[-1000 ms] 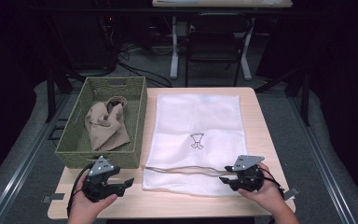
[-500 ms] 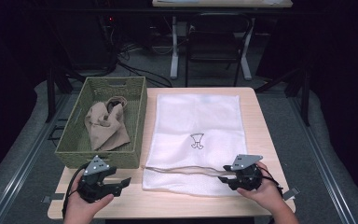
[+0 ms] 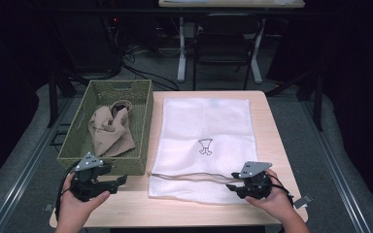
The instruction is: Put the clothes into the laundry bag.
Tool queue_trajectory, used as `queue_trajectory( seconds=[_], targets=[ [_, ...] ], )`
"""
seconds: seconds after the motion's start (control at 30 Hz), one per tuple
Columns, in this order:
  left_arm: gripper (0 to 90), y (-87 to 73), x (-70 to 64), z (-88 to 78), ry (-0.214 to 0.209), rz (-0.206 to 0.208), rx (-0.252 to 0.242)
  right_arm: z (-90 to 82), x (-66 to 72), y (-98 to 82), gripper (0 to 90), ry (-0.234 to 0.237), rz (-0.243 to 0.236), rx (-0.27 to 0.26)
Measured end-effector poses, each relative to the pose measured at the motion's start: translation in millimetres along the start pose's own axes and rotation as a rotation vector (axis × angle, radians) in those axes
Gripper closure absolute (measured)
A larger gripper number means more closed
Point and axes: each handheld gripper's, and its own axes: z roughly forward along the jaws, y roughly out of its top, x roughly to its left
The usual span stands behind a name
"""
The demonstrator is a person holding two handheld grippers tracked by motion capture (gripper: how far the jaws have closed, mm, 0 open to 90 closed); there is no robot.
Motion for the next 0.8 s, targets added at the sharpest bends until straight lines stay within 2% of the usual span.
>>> queue_trajectory(
  seconds=[0.27, 0.37, 0.47, 0.57, 0.67, 0.8],
  targets=[
    [26.8, 26.2, 12.4, 1.8, 0.057, 0.019, 0.036, -1.8, 1.3, -0.1, 53.0, -0.005, 0.002, -0.012],
    [26.3, 33.0, 18.0, 4.0, 0.069, 0.008, 0.046, -2.1, 1.4, -0.1, 53.0, -0.005, 0.003, -0.014],
    [26.2, 48.0, 31.3, 7.6, 0.098, 0.006, 0.067, -2.0, 0.7, -0.5, 52.9, -0.004, 0.006, -0.017],
    [26.2, 57.9, 39.9, 10.8, 0.126, 0.022, 0.095, -1.4, 0.7, -0.6, 52.9, -0.002, 0.006, -0.015],
    [25.4, 66.5, 47.2, 16.9, 0.162, 0.01, 0.112, -1.3, 0.9, -0.5, 52.9, -0.002, 0.004, -0.015],
    [24.9, 74.5, 56.3, 22.6, 0.175, -0.009, 0.128, -1.8, 0.7, -0.7, 52.9, -0.002, 0.004, -0.017]
  ],
)
